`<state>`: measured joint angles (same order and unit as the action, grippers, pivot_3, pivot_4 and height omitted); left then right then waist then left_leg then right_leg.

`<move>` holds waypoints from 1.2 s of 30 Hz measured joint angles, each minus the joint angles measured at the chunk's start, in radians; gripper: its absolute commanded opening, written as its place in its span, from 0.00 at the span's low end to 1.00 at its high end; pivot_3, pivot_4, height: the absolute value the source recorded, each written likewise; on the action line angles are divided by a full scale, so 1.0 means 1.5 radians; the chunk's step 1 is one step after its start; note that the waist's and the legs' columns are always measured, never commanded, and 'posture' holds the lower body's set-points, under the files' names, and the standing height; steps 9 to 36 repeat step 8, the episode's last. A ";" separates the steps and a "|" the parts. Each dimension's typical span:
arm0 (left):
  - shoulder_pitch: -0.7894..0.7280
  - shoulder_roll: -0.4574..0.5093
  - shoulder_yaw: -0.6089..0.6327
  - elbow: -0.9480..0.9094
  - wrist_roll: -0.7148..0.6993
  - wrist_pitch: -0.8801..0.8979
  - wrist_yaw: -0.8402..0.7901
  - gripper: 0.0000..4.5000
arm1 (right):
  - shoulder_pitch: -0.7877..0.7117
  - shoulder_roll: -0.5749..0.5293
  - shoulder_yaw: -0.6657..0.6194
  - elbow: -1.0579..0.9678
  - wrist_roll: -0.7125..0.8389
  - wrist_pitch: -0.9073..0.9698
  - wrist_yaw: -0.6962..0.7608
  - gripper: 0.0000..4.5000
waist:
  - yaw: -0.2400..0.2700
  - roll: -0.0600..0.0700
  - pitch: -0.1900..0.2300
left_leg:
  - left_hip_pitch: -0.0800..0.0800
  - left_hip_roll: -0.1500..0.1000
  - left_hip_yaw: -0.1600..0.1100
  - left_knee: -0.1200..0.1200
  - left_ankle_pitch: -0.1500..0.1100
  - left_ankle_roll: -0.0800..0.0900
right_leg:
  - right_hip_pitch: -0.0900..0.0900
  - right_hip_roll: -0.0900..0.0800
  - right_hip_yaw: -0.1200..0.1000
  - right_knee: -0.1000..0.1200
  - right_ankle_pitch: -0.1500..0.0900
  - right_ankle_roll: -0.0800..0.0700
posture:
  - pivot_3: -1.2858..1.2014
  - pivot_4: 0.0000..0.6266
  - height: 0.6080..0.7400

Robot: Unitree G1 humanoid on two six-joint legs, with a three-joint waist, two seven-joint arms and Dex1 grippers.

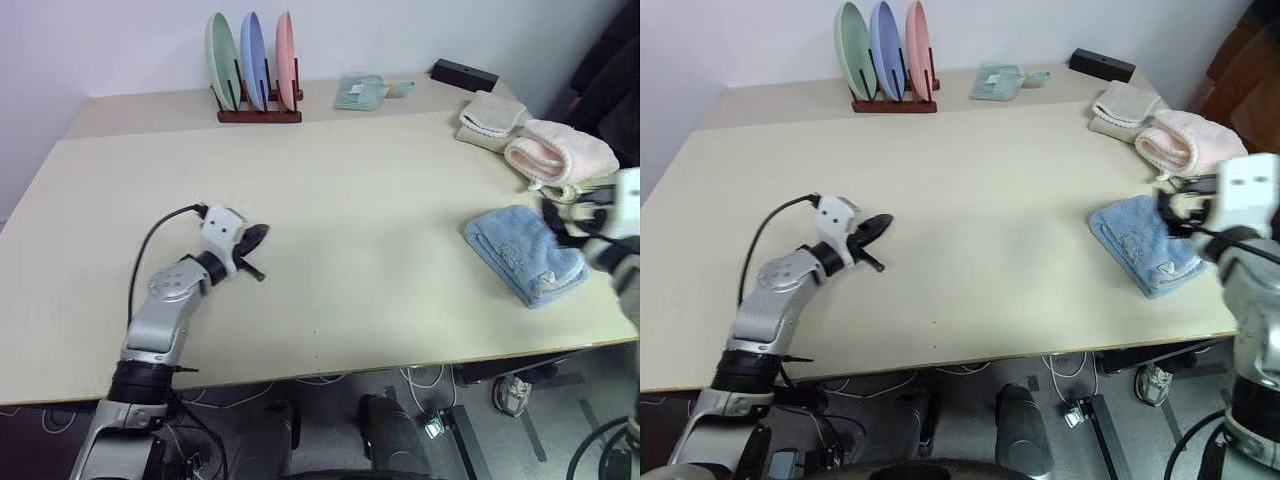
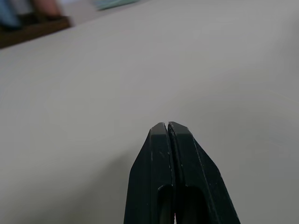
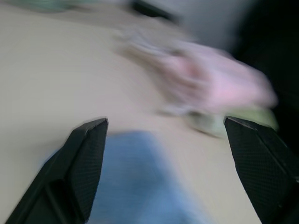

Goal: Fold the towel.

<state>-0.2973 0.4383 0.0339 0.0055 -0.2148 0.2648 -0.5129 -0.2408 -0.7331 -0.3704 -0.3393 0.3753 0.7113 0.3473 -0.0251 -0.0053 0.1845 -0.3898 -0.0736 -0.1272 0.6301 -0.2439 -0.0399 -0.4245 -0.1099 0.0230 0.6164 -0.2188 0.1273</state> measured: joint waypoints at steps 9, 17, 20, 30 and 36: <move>0.126 0.021 0.065 -0.096 -0.004 0.011 0.025 0.00 | -0.088 0.039 0.200 0.138 -0.019 -0.150 0.191 0.89 | 0.013 -0.003 0.002 | -0.001 0.000 -0.001 0.001 0.000 0.000 | 0.000 -0.002 0.000 -0.001 0.000 0.000 | 0.52 0.24 1.00; 0.126 0.021 0.065 -0.096 -0.004 0.011 0.025 0.00 | -0.088 0.039 0.200 0.138 -0.019 -0.150 0.191 0.89 | 0.013 -0.003 0.002 | -0.001 0.000 -0.001 0.001 0.000 0.000 | 0.000 -0.002 0.000 -0.001 0.000 0.000 | 0.52 0.24 1.00; 0.126 0.021 0.065 -0.096 -0.004 0.011 0.025 0.00 | -0.088 0.039 0.200 0.138 -0.019 -0.150 0.191 0.89 | 0.013 -0.003 0.002 | -0.001 0.000 -0.001 0.001 0.000 0.000 | 0.000 -0.002 0.000 -0.001 0.000 0.000 | 0.52 0.24 1.00; 0.126 0.021 0.065 -0.096 -0.004 0.011 0.025 0.00 | -0.088 0.039 0.200 0.138 -0.019 -0.150 0.191 0.89 | 0.013 -0.003 0.002 | -0.001 0.000 -0.001 0.001 0.000 0.000 | 0.000 -0.002 0.000 -0.001 0.000 0.000 | 0.52 0.24 1.00; 0.126 0.021 0.065 -0.096 -0.004 0.011 0.025 0.00 | -0.088 0.039 0.200 0.138 -0.019 -0.150 0.191 0.89 | 0.013 -0.003 0.002 | -0.001 0.000 -0.001 0.001 0.000 0.000 | 0.000 -0.002 0.000 -0.001 0.000 0.000 | 0.52 0.24 1.00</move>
